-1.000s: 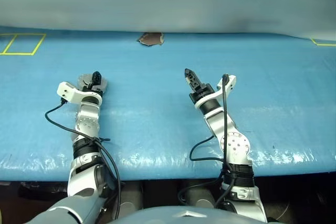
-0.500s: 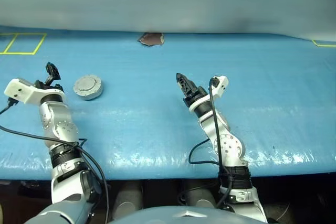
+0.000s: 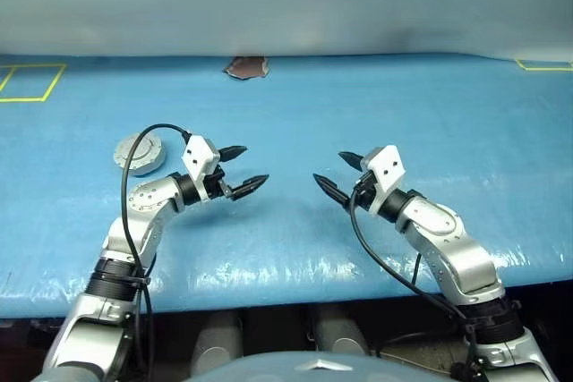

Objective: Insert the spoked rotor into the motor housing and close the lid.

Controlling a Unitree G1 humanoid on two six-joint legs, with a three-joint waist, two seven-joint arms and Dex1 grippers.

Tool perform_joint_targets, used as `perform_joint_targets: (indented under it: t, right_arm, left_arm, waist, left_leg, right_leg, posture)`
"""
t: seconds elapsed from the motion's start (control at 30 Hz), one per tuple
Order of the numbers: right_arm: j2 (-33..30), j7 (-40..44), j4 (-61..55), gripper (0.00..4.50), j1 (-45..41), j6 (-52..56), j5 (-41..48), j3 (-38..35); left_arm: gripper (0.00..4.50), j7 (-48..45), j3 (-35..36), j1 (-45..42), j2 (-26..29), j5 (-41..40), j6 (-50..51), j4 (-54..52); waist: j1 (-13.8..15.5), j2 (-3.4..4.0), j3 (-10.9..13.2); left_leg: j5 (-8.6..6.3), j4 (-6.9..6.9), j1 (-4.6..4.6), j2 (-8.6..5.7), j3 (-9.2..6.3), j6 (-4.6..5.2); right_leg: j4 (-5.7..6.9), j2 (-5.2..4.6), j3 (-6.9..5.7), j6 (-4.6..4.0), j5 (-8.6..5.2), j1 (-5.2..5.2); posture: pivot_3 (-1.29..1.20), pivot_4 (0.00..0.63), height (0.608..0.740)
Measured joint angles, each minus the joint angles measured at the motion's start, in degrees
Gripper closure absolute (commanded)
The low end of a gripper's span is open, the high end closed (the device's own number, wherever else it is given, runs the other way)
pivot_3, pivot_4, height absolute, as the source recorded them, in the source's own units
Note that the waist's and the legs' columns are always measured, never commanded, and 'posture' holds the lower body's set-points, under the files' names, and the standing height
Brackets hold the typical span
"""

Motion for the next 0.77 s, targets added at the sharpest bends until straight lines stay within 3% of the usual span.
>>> perform_joint_targets:
  t: [0.1, 0.77]
  right_arm:
    - [0.1, 0.3, 0.4, 0.02, 0.2, 0.3, -1.8, -0.1]
    - [2.0, 1.8, 1.8, 0.02, 0.2, 2.4, -6.9, 1.5]
  left_arm:
    - [0.00, -1.8, -1.2, 1.0, 1.3, 2.6, 0.5, 0.0]
    - [0.00, -2.7, -1.2, 2.6, 1.2, 3.0, 2.2, -2.0]
  waist:
    - [0.2, 0.00, 0.0]
    - [1.5, -0.01, 0.0]
  left_leg:
    - [0.00, 0.04, -0.01, 0.06, 0.00, 0.00]
    - [0.00, 0.16, -0.06, 0.01, 0.17, -0.01]
  right_leg:
    - [0.01, 0.06, 0.00, -0.27, -0.14, 0.01]
    - [-0.07, 0.03, 0.22, -0.07, -0.01, 0.01]
  posture:
    - [0.00, 0.150, 0.740]
    - [0.00, 0.150, 0.740]
